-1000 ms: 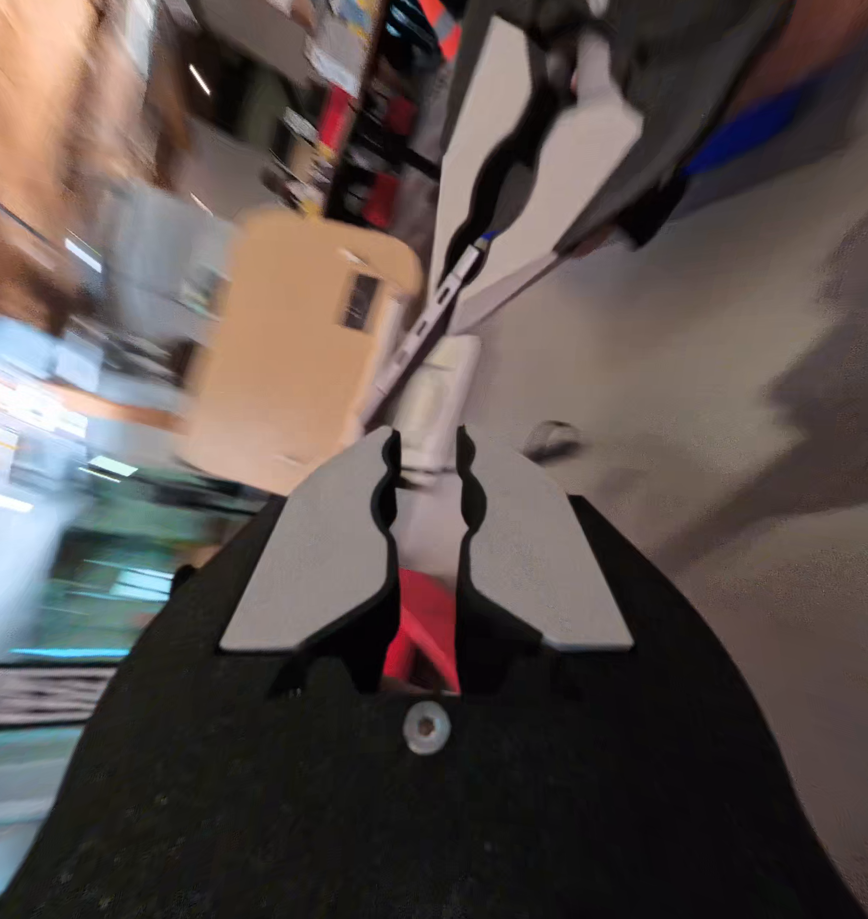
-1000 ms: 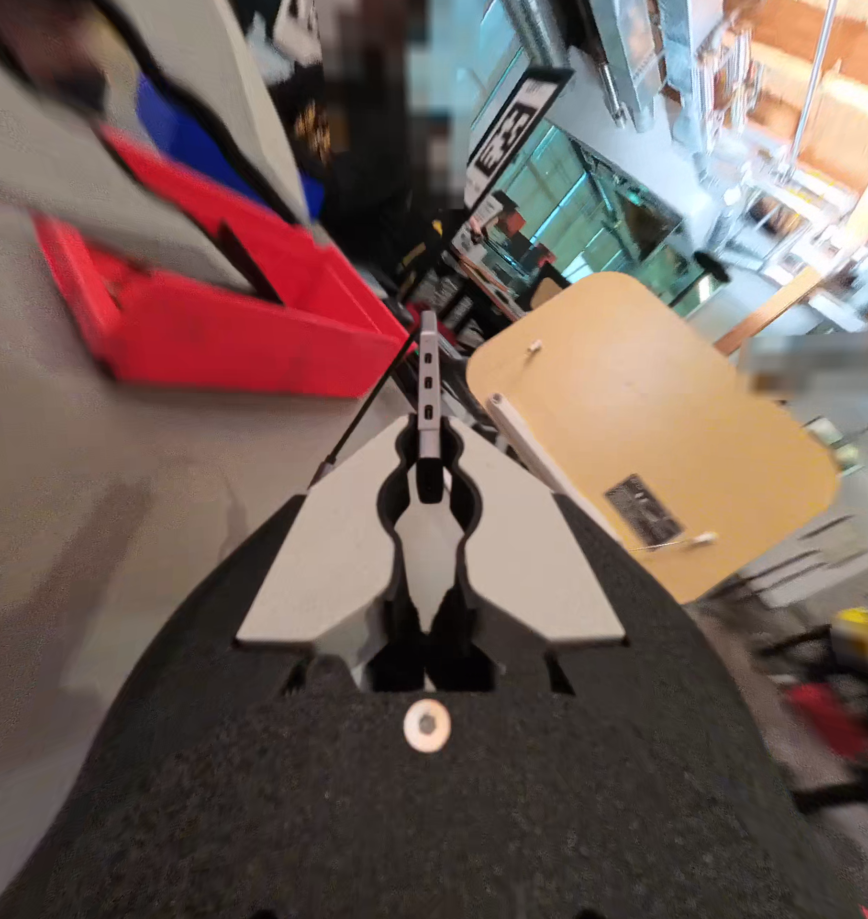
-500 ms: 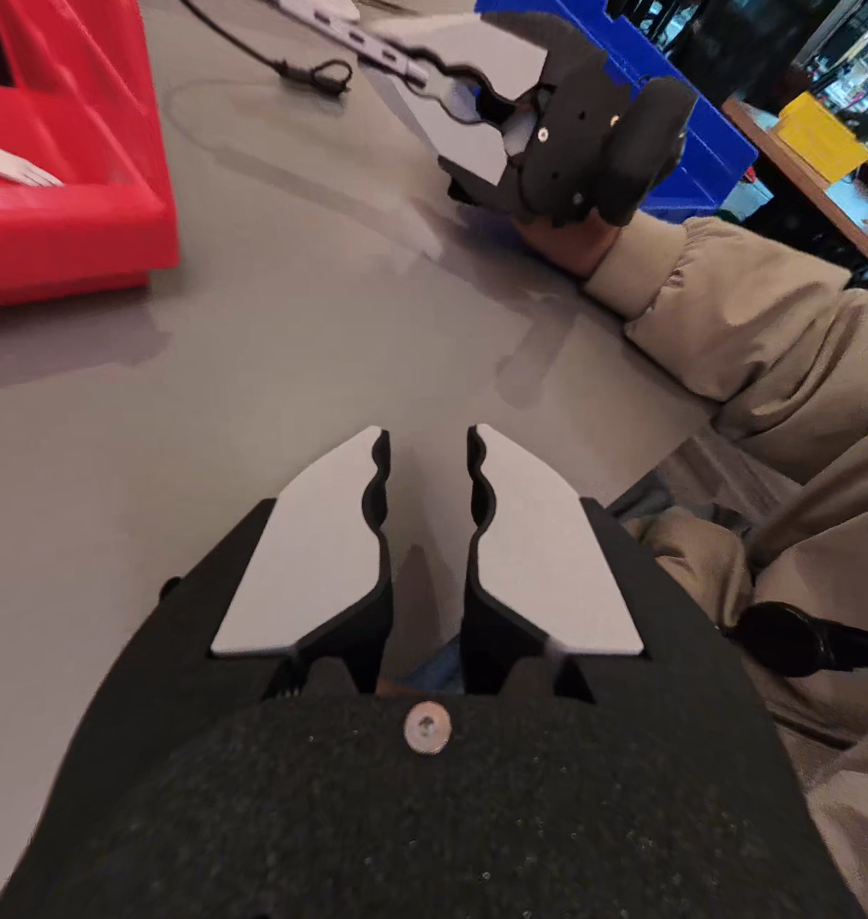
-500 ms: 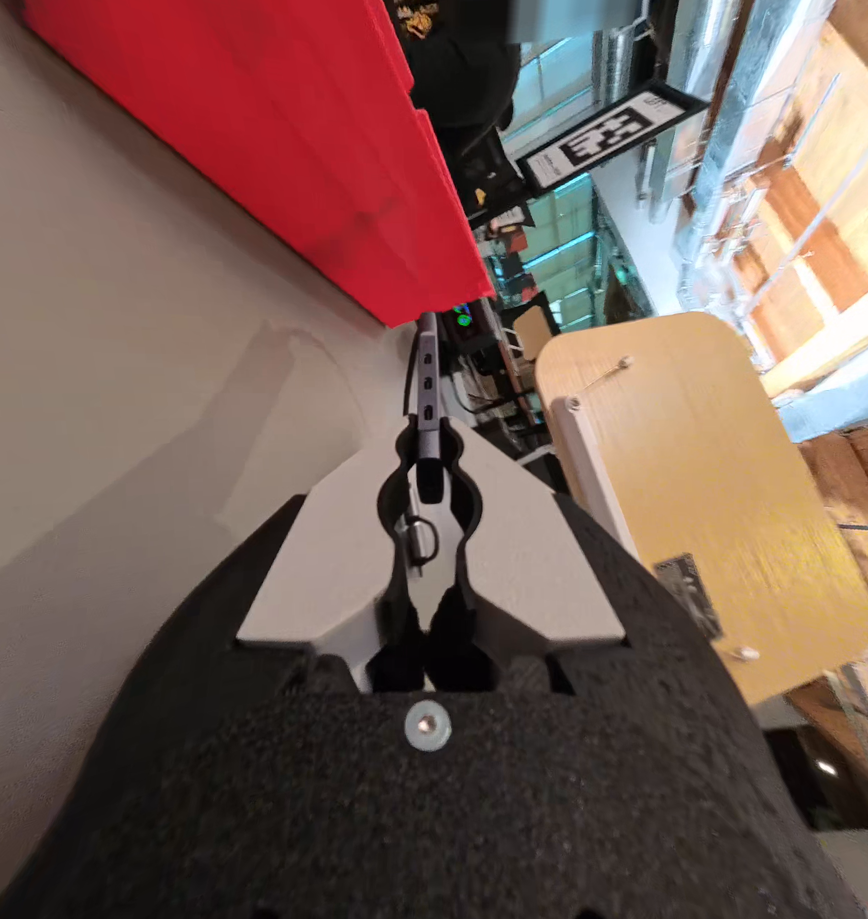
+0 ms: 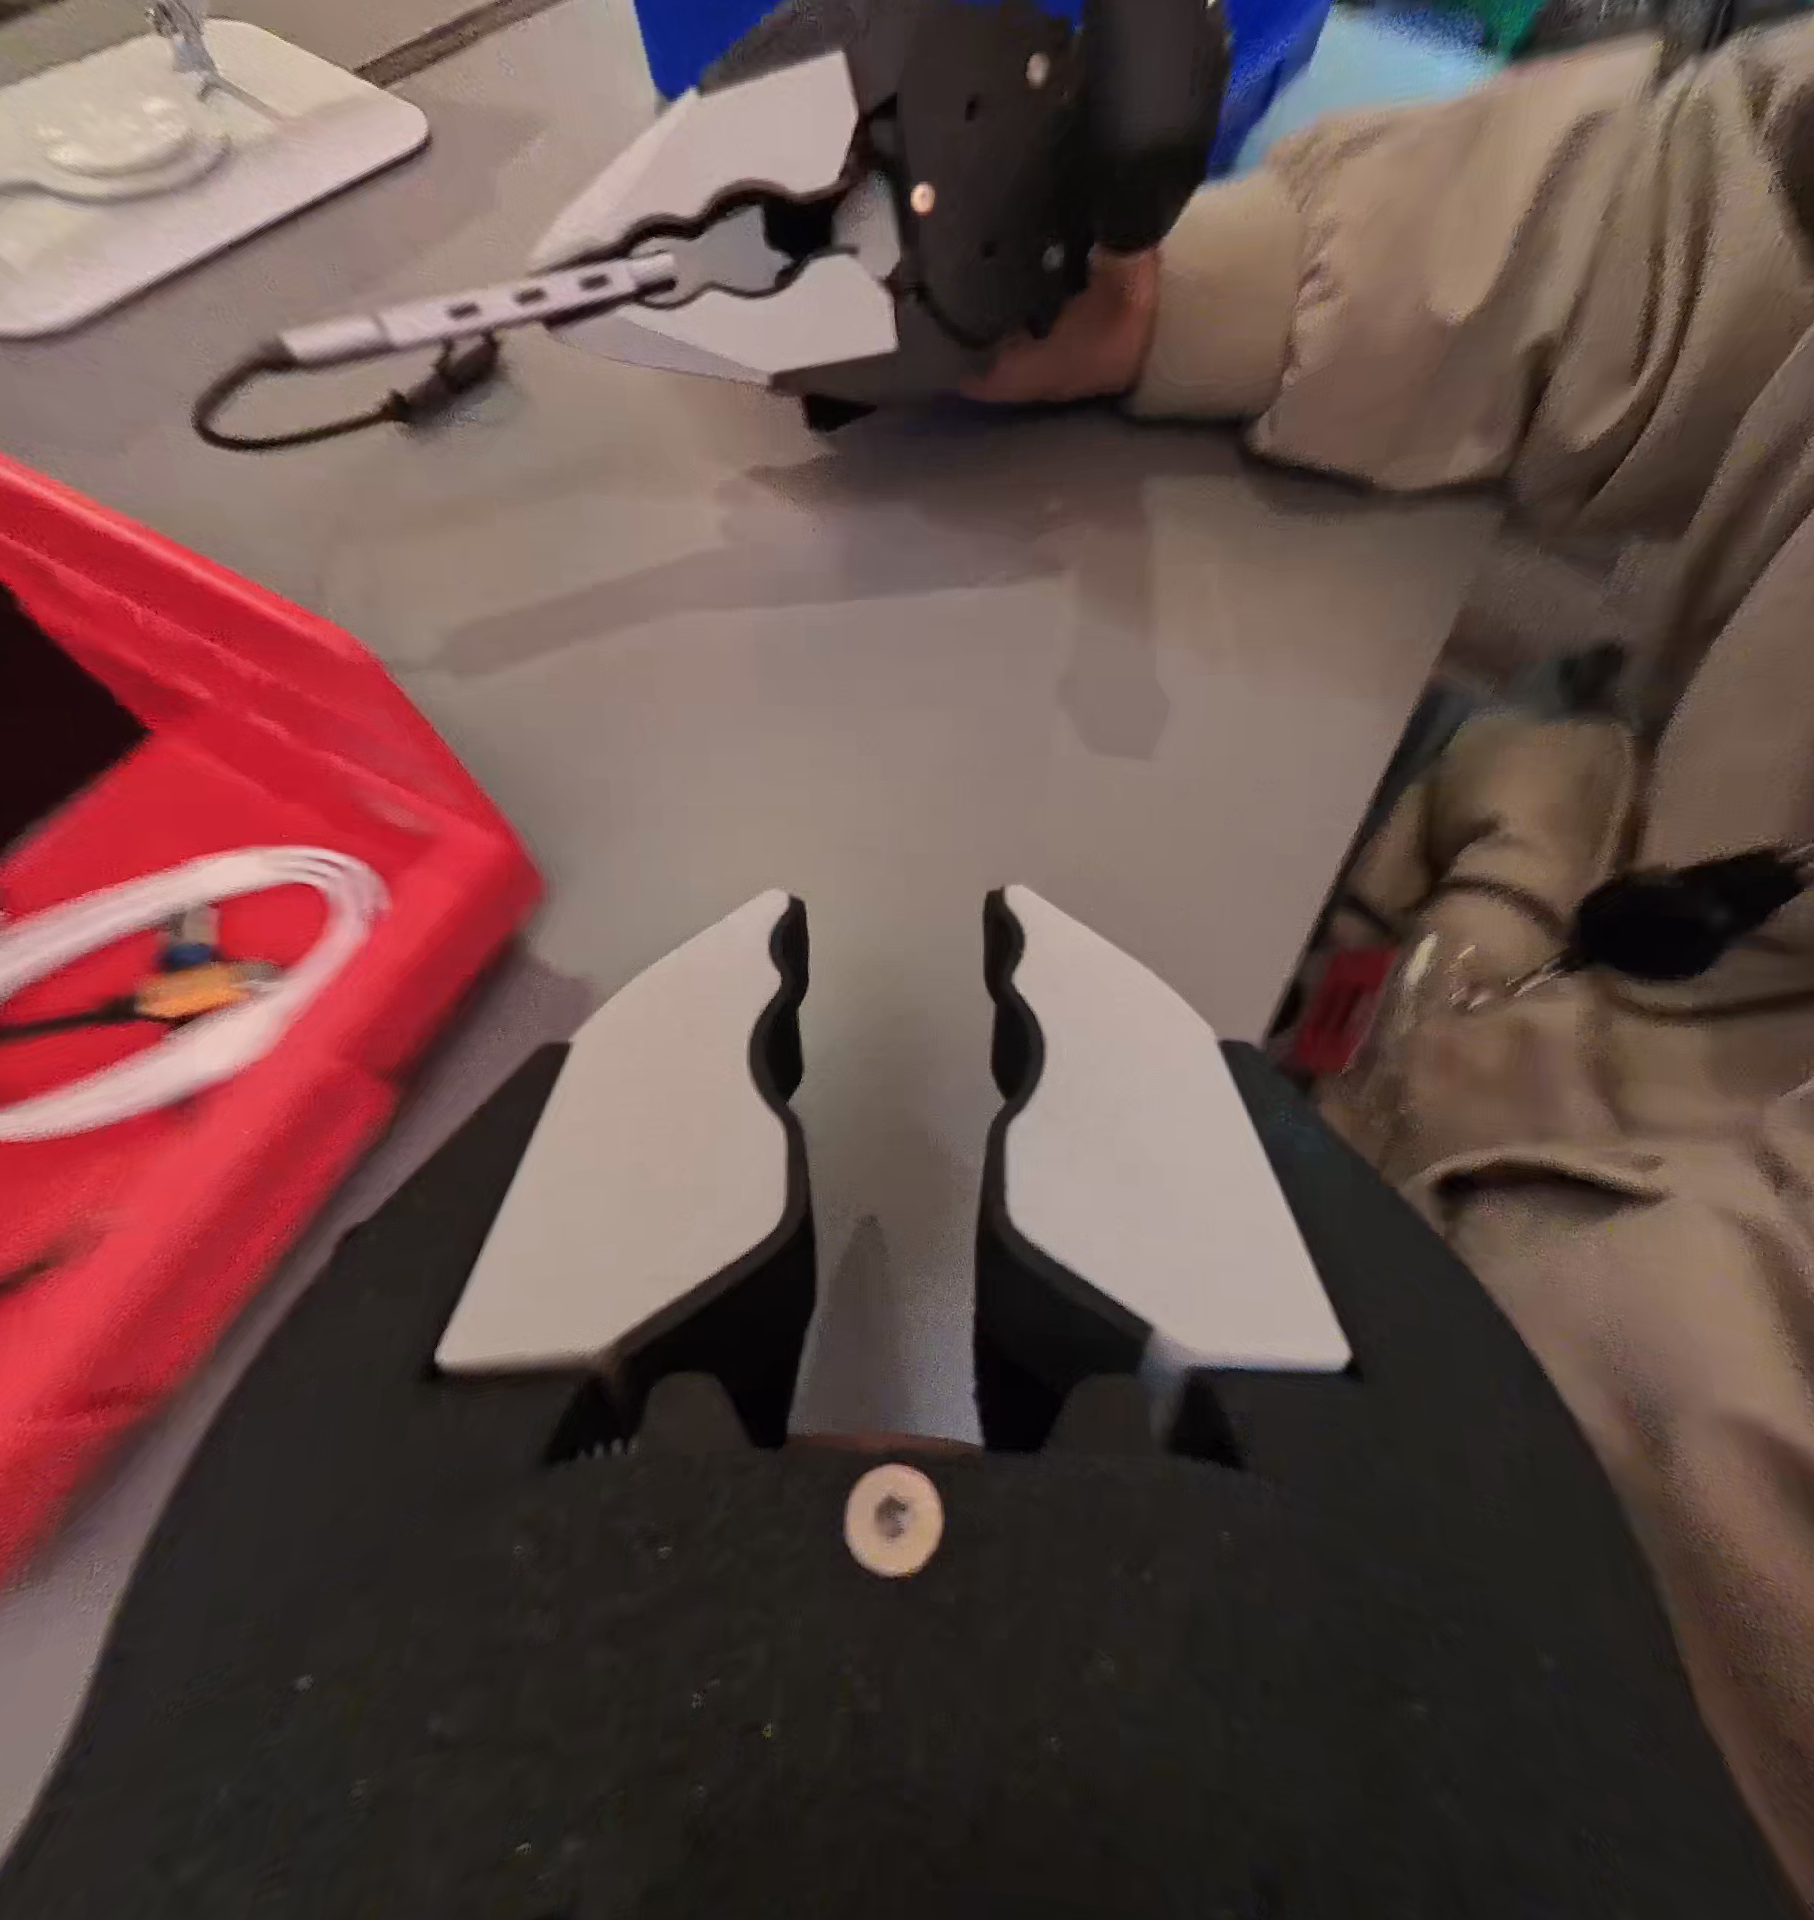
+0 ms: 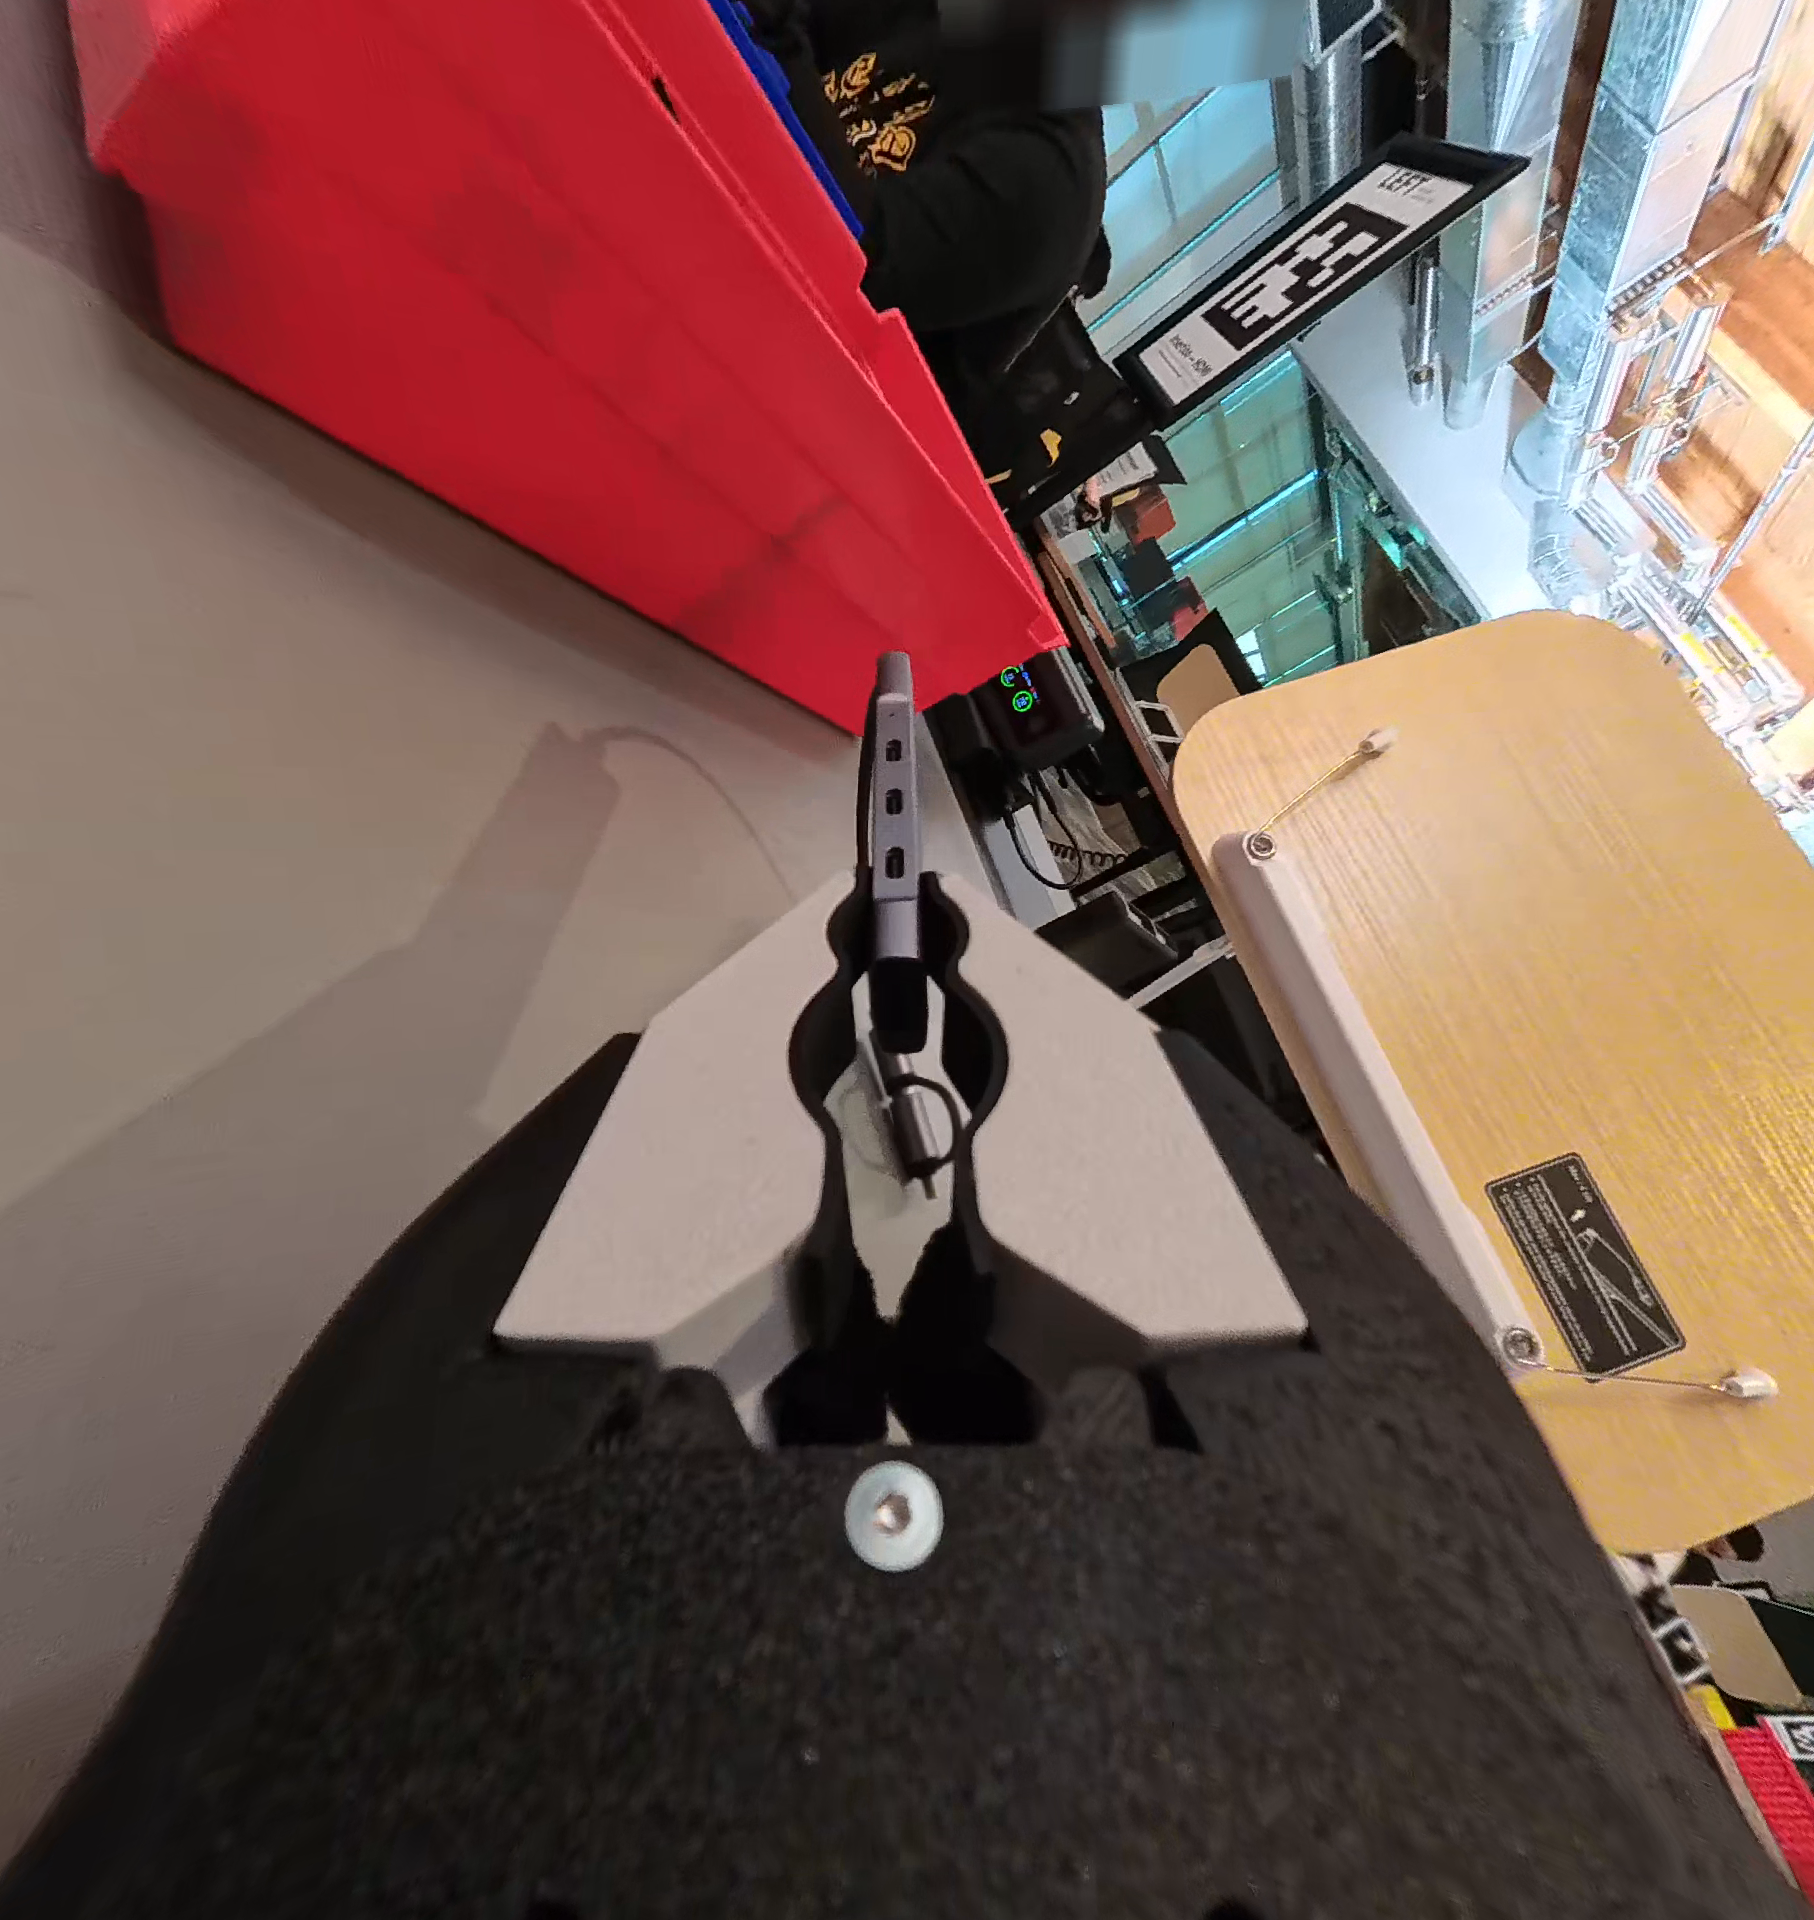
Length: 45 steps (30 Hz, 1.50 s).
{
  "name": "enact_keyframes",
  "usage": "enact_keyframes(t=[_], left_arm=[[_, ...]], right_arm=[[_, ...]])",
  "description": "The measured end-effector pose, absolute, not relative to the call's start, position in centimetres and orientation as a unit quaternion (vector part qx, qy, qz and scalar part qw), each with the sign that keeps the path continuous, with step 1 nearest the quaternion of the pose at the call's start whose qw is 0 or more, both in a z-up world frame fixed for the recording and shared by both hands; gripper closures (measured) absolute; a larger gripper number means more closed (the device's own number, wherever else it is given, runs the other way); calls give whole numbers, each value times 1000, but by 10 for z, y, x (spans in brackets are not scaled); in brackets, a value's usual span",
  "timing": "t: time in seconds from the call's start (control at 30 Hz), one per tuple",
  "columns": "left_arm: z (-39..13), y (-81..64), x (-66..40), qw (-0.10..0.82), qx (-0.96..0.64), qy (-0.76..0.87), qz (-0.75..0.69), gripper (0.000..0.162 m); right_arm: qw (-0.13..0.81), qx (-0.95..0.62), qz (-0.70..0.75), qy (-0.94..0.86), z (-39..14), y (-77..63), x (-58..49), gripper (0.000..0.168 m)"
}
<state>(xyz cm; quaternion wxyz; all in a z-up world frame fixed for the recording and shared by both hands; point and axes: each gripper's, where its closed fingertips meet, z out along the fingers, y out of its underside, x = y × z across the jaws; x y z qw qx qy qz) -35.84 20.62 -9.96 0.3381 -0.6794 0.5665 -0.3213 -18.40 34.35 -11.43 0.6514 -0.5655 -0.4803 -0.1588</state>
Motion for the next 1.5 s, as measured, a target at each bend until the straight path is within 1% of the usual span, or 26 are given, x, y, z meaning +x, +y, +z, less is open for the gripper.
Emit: enact_keyframes(t=[0.07, 0.17, 0.23, 0.33, 0.4, 0.47, 0.53, 0.6, 0.7, 0.83, 0.9, 0.97, 1.1, 1.17, 1.23, 1.3, 1.37, 1.4, 1.5], left_arm=[[-91, 249, -368, 341, -670, 611, -248, 132], [-93, 329, -379, 317, -672, 659, -118, 137], [-105, 368, -383, 269, -654, 705, -62, 135], [-135, 399, -384, 181, -611, 771, -13, 133], [-152, 414, -384, 140, -595, 792, 21, 130], [-166, 416, -386, 91, -585, 806, 23, 126], [-175, 410, -388, 58, -566, 822, 6, 133], [-184, 409, -393, 37, -556, 831, 10, 134], [-193, 418, -402, 26, -535, 843, 51, 143], [-189, 420, -400, 48, -528, 846, 57, 152], [-174, 421, -401, 75, -542, 835, 60, 156], [-142, 417, -400, 119, -561, 818, 45, 158], [-40, 394, -399, 228, -584, 779, -5, 159], [16, 381, -406, 275, -593, 757, -1, 158], [67, 359, -411, 305, -605, 735, -1, 158], [106, 332, -411, 323, -621, 714, -14, 158], [123, 304, -401, 318, -649, 690, -38, 159], [121, 290, -392, 305, -663, 681, -53, 159], [79, 266, -366, 236, -701, 671, -46, 159]], right_arm=[[651, -567, -154, -480, -115, 343, -184, 160], [650, -568, -149, -482, -116, 343, -184, 160], [649, -572, -146, -480, -116, 343, -182, 160], [649, -577, -141, -476, -117, 344, -180, 160], [650, -579, -137, -474, -117, 344, -180, 160], [649, -580, -136, -473, -116, 343, -179, 160], [649, -582, -131, -473, -117, 343, -179, 160], [648, -583, -129, -473, -118, 343, -180, 160], [648, -583, -129, -473, -118, 342, -179, 160], [649, -586, -124, -469, -117, 343, -178, 160], [650, -587, -123, -467, -117, 343, -178, 160], [650, -588, -122, -466, -117, 344, -178, 160], [654, -588, -119, -461, -115, 344, -178, 160], [658, -585, -122, -459, -113, 344, -177, 160], [663, -578, -130, -458, -109, 343, -177, 160], [665, -570, -146, -459, -107, 344, -175, 160], [664, -561, -174, -463, -104, 344, -172, 161], [663, -555, -189, -465, -102, 344, -171, 161], [647, -544, -242, -476, -98, 344, -170, 161]])
